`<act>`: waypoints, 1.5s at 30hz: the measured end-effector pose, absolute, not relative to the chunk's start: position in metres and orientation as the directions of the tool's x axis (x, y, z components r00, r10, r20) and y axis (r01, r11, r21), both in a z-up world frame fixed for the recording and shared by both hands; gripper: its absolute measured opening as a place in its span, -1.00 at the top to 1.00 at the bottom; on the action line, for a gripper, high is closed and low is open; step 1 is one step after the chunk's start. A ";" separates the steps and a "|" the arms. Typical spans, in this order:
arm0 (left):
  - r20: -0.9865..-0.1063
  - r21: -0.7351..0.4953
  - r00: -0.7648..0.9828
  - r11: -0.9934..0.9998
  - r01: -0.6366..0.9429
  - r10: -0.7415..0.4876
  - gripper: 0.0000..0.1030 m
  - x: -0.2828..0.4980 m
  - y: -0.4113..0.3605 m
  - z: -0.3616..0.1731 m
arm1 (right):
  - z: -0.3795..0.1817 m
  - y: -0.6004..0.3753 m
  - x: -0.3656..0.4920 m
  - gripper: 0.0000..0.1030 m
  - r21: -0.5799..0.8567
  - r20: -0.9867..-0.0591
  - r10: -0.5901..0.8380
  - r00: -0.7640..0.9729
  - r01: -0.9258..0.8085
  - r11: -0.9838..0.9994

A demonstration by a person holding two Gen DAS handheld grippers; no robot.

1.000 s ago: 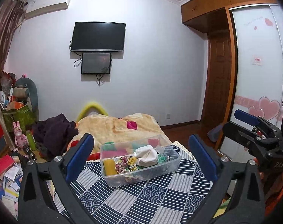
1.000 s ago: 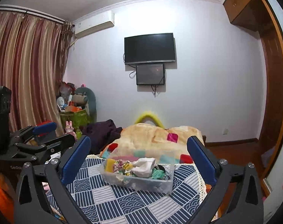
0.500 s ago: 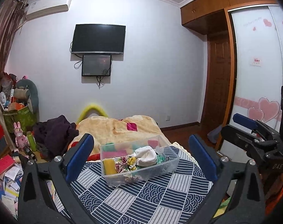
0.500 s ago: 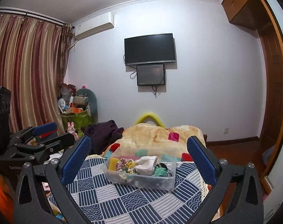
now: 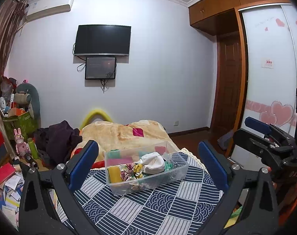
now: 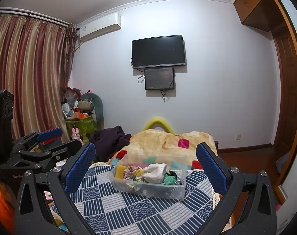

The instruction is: Organize soft objects

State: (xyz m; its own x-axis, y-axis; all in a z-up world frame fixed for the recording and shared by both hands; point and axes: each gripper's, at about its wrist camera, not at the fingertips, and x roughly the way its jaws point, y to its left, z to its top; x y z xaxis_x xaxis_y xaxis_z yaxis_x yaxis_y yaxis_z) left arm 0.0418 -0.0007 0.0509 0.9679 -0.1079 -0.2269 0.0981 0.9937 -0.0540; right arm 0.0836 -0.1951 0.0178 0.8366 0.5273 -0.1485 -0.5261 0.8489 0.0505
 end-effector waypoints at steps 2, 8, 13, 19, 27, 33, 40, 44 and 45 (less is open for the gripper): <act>-0.227 -0.056 0.968 0.994 0.099 -0.109 -1.00 0.041 0.000 0.051 | 0.019 -0.195 0.083 -1.00 0.050 -0.147 0.527 0.837 -0.525 0.849; -0.225 -0.055 0.968 0.993 0.102 -0.112 -1.00 0.041 -0.001 0.051 | 0.020 -0.196 0.082 -1.00 0.052 -0.148 0.527 0.837 -0.525 0.849; -0.225 -0.056 0.967 0.993 0.105 -0.115 -1.00 0.040 -0.001 0.051 | 0.019 -0.196 0.083 -1.00 0.048 -0.147 0.525 0.838 -0.524 0.850; -0.224 -0.057 0.968 0.993 0.107 -0.117 -1.00 0.039 -0.002 0.051 | 0.021 -0.196 0.081 -1.00 0.045 -0.147 0.522 0.841 -0.521 0.852; -0.223 -0.055 0.967 0.992 0.113 -0.122 -1.00 0.038 -0.004 0.051 | 0.022 -0.195 0.080 -1.00 0.046 -0.150 0.519 0.842 -0.519 0.854; -0.228 -0.068 0.964 0.990 0.122 -0.134 -1.00 0.039 -0.001 0.052 | 0.022 -0.195 0.080 -1.00 0.048 -0.153 0.518 0.842 -0.517 0.854; -0.227 -0.073 0.963 0.989 0.129 -0.142 -1.00 0.039 0.001 0.053 | 0.019 -0.195 0.084 -1.00 0.052 -0.160 0.517 0.841 -0.516 0.855; -0.224 -0.070 0.964 0.989 0.132 -0.145 -1.00 0.038 0.000 0.053 | 0.019 -0.196 0.084 -1.00 0.053 -0.160 0.517 0.841 -0.515 0.855; -0.225 -0.072 0.963 0.989 0.133 -0.146 -1.00 0.038 0.000 0.053 | 0.019 -0.196 0.084 -1.00 0.053 -0.160 0.517 0.841 -0.516 0.855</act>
